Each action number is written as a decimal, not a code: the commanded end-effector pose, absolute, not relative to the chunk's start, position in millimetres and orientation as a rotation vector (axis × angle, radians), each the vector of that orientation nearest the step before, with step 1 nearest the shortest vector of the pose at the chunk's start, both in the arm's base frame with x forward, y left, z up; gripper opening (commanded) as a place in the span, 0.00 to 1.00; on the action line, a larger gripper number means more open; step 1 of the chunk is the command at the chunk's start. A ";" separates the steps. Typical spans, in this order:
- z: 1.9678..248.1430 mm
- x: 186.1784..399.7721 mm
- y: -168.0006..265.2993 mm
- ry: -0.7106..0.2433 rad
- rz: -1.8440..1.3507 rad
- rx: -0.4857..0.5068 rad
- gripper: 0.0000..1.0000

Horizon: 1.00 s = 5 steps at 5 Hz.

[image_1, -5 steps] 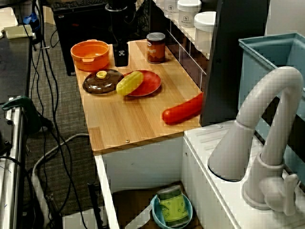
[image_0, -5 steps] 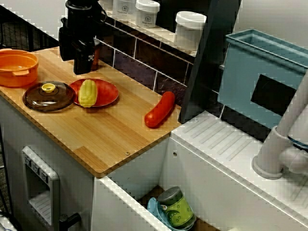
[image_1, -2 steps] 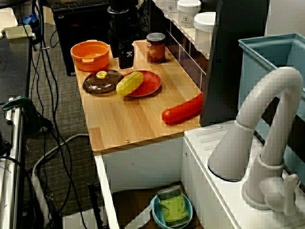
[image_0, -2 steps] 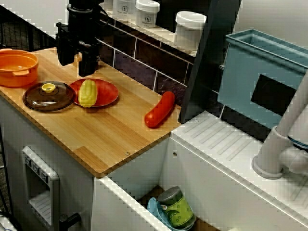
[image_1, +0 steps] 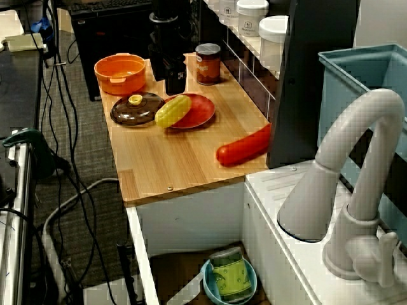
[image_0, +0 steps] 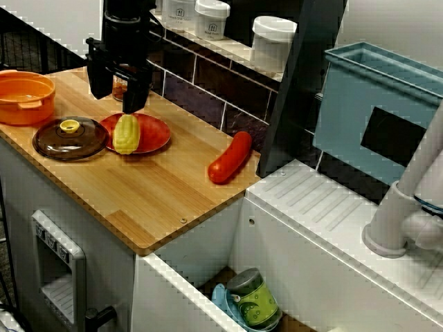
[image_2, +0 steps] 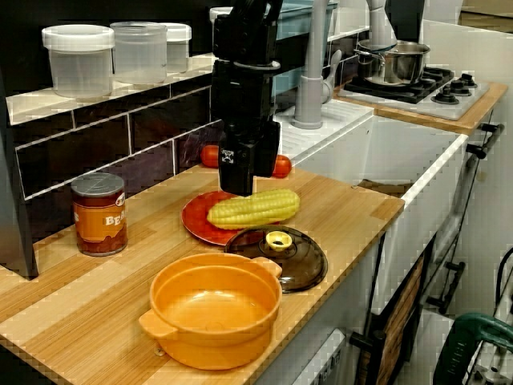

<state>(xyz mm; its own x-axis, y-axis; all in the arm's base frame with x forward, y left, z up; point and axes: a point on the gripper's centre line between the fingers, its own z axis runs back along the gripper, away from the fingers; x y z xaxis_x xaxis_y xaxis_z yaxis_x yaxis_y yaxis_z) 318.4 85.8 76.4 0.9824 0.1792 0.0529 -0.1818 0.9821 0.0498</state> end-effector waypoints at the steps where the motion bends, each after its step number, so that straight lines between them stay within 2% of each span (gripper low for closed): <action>1: 77.2 328.0 78.1 -0.109 0.219 0.077 1.00; 5: 59.1 329.3 69.0 -0.105 0.248 0.102 1.00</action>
